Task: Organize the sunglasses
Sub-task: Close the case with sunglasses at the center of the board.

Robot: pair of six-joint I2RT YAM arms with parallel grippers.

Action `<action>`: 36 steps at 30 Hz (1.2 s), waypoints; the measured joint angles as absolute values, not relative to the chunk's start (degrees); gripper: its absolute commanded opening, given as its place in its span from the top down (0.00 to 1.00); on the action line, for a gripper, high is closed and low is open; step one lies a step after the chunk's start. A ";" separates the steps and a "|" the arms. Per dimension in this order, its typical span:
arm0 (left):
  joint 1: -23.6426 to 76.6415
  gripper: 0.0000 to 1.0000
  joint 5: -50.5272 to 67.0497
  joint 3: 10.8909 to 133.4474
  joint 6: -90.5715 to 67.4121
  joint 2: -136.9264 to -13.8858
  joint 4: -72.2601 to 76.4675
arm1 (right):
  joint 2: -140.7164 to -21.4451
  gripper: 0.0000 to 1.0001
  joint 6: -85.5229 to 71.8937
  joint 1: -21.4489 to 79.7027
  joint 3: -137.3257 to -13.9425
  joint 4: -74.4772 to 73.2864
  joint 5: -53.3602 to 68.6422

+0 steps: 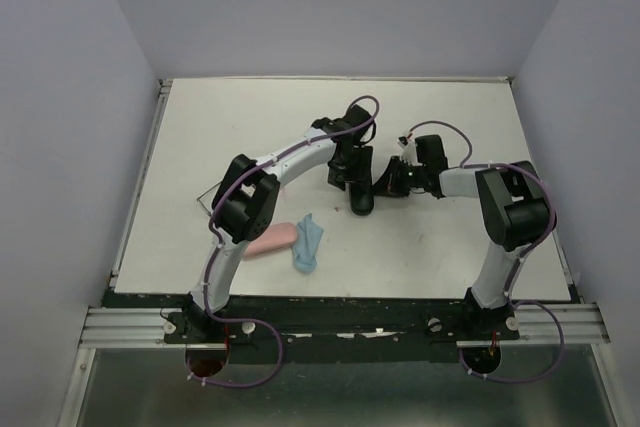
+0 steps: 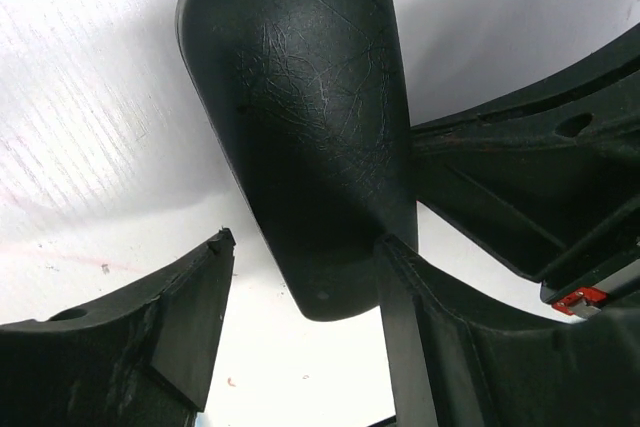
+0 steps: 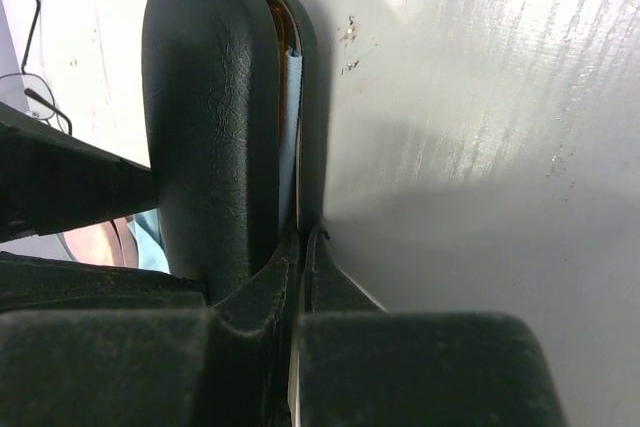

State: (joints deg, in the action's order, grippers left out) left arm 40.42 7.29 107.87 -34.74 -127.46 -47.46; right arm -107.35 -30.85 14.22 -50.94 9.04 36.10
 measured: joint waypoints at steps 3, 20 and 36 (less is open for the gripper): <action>40.10 0.37 7.57 107.35 -35.31 -127.17 -47.37 | -107.35 0.89 -30.74 14.48 -50.85 9.10 36.12; 40.21 0.39 9.10 110.52 -36.62 -128.22 -54.17 | -97.84 0.43 -30.04 14.31 -45.76 1.63 30.39; 40.99 0.24 9.91 108.92 -35.88 -128.70 -50.63 | -86.63 0.39 -31.20 14.90 -40.42 -6.39 26.44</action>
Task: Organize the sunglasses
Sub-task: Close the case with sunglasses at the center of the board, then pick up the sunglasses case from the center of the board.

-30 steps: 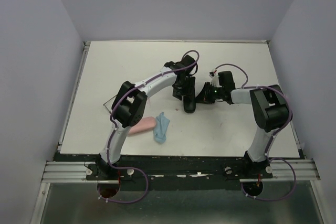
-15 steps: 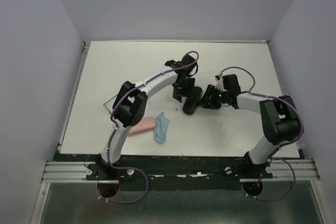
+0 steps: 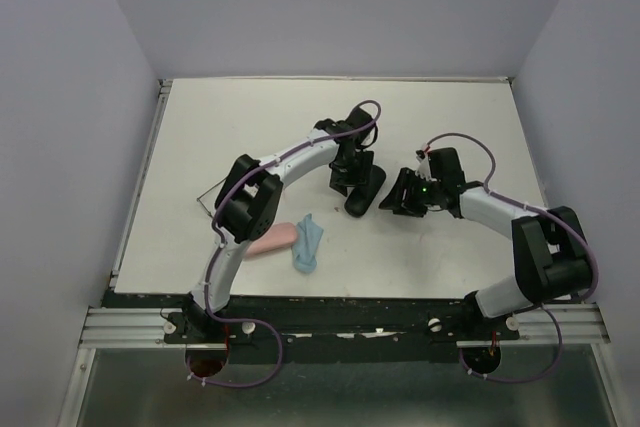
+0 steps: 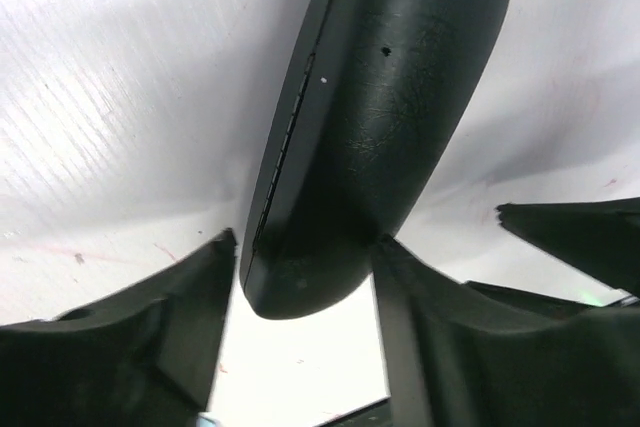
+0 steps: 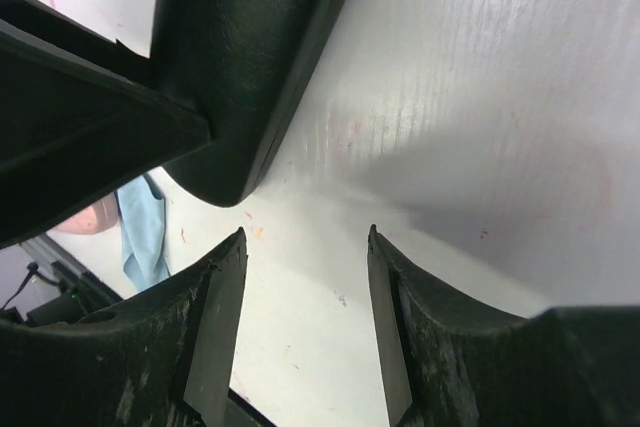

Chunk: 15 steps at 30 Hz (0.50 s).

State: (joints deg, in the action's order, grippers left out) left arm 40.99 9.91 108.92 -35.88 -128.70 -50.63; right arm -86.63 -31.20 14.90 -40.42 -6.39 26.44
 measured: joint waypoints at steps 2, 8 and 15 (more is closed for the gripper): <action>40.99 0.10 9.87 107.83 -35.07 -127.87 -49.36 | -85.17 0.34 -31.75 14.92 -40.45 -6.42 24.77; 40.21 0.01 8.03 104.49 -33.54 -121.01 -46.46 | -77.19 0.17 -31.35 15.00 -40.56 -6.79 21.63; 32.77 0.01 4.56 78.52 -35.57 -85.84 -32.60 | -73.34 0.00 -19.33 31.29 -46.83 -7.92 16.86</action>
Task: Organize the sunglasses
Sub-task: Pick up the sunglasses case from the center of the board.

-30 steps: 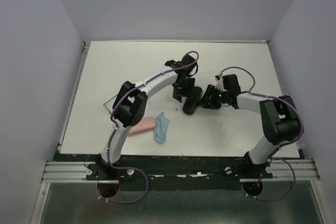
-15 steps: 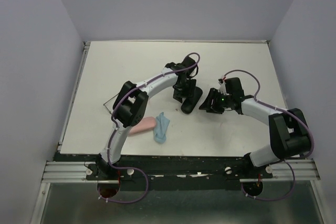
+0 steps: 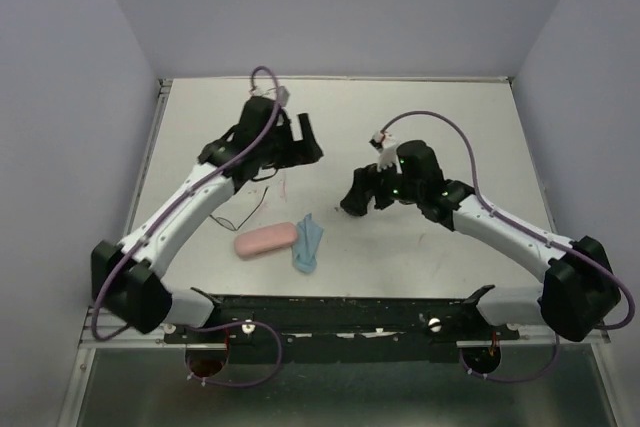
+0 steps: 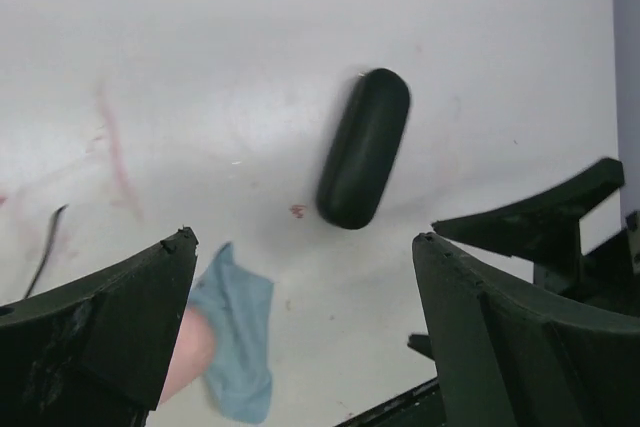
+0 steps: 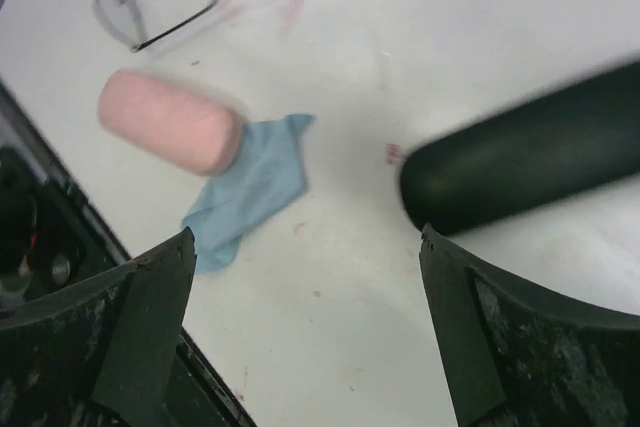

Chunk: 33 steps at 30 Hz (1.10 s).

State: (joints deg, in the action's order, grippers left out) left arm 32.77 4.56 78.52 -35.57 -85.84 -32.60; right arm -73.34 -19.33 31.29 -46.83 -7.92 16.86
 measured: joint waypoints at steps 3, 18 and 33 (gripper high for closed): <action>25.87 0.01 1.65 64.77 -38.04 -71.48 -28.88 | -77.41 0.00 -10.61 39.68 -51.00 -5.56 18.92; 15.22 0.01 -4.05 31.68 -49.71 -46.44 -29.65 | -112.57 0.00 32.01 57.36 -77.54 -8.05 26.13; 15.05 0.01 -8.84 28.01 -53.10 -43.05 -31.55 | -120.25 0.12 40.10 56.88 -84.55 -16.19 33.76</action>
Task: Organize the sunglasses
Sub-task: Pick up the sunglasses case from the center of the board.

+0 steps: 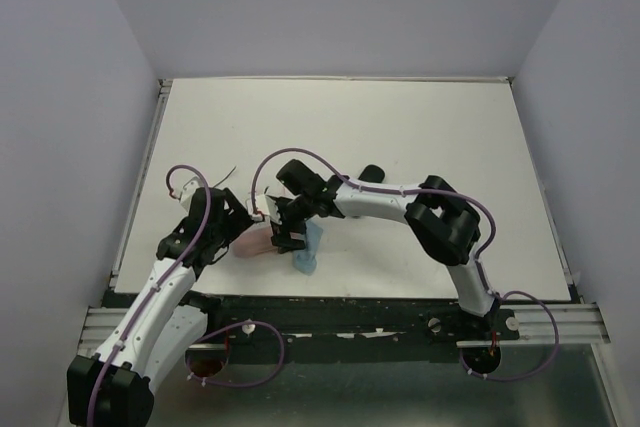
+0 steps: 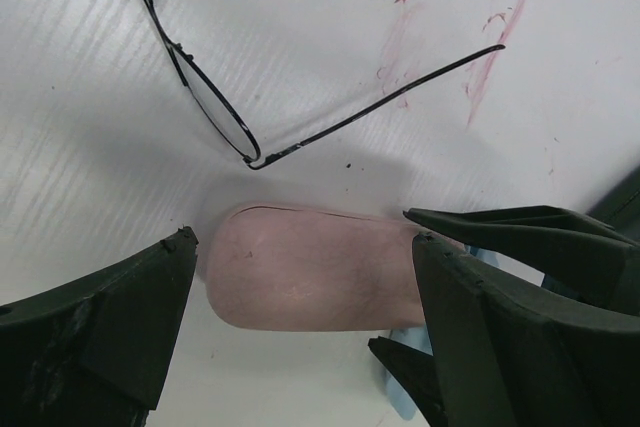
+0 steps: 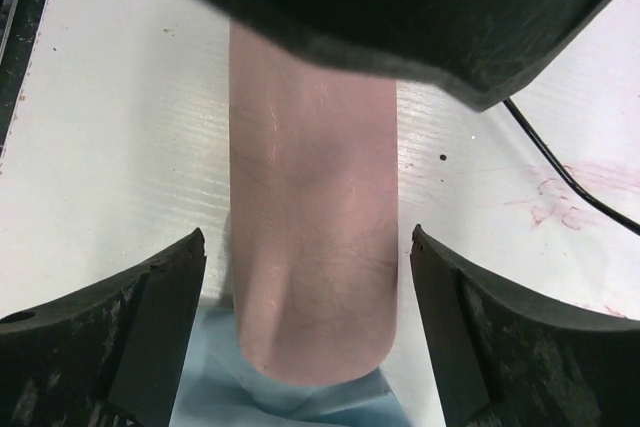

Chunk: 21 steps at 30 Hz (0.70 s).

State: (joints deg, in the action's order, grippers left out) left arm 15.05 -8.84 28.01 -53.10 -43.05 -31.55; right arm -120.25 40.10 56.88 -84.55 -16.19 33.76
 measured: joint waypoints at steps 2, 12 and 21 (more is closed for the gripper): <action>15.05 0.01 -9.56 27.99 -53.10 -42.81 -32.08 | -120.77 0.18 40.07 56.88 -84.55 -16.19 34.15; 14.94 0.01 -10.81 27.44 -51.94 -40.05 -33.15 | -121.62 0.63 41.63 56.88 -85.52 -16.95 35.73; 14.96 0.01 12.34 28.18 -44.14 -39.11 -20.53 | -107.18 0.71 53.71 55.24 -78.30 -26.72 33.87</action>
State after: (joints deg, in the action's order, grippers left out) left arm 14.96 12.34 28.18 -44.14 -39.11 -20.53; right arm -107.18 53.71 55.24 -78.30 -26.72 33.87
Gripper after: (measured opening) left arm 0.987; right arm 0.653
